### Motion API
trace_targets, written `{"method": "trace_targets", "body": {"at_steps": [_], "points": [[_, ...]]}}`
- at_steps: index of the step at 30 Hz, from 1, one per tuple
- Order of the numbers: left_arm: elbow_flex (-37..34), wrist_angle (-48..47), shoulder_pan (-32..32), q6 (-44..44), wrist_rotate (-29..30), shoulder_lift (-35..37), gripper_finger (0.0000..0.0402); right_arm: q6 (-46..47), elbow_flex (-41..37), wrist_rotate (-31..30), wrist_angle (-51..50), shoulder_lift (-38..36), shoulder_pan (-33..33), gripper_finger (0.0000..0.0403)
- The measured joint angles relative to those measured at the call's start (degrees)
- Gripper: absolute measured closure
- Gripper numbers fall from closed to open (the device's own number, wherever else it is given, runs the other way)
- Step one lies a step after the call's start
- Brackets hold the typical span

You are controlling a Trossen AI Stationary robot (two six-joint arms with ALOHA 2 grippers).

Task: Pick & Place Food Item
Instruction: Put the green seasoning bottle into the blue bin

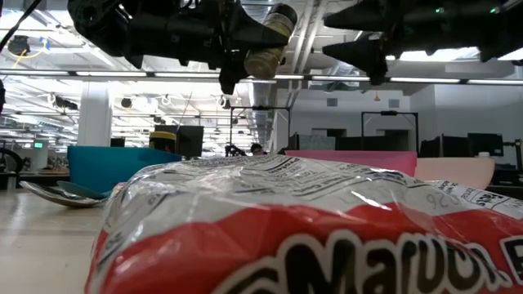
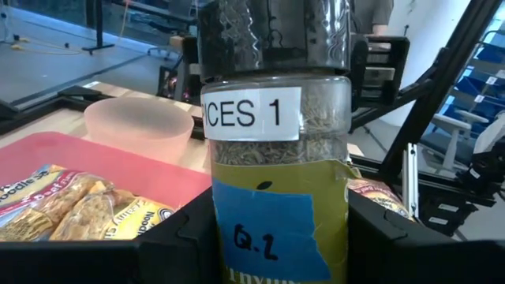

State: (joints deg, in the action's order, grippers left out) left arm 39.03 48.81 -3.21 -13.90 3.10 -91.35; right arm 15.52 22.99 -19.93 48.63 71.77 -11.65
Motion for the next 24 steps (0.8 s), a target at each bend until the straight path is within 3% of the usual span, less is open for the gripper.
{"method": "trace_targets", "body": {"at_steps": [4, 17, 24], "points": [[0.0, 0.1, -0.7, 0.3, 0.0, 0.0, 0.0234, 2.5, 0.0, 4.8, 2.6, 3.7, 2.1, 0.0163], [0.0, 0.1, -1.4, 0.4, -0.1, 0.0, 0.0234, 2.9, 2.7, 5.4, 11.2, 10.5, 1.9, 0.0163], [0.0, 0.1, -1.4, 0.3, -0.1, 0.0, 0.0234, 4.3, 6.4, 13.0, 11.2, 15.8, 3.4, 0.0160]]}}
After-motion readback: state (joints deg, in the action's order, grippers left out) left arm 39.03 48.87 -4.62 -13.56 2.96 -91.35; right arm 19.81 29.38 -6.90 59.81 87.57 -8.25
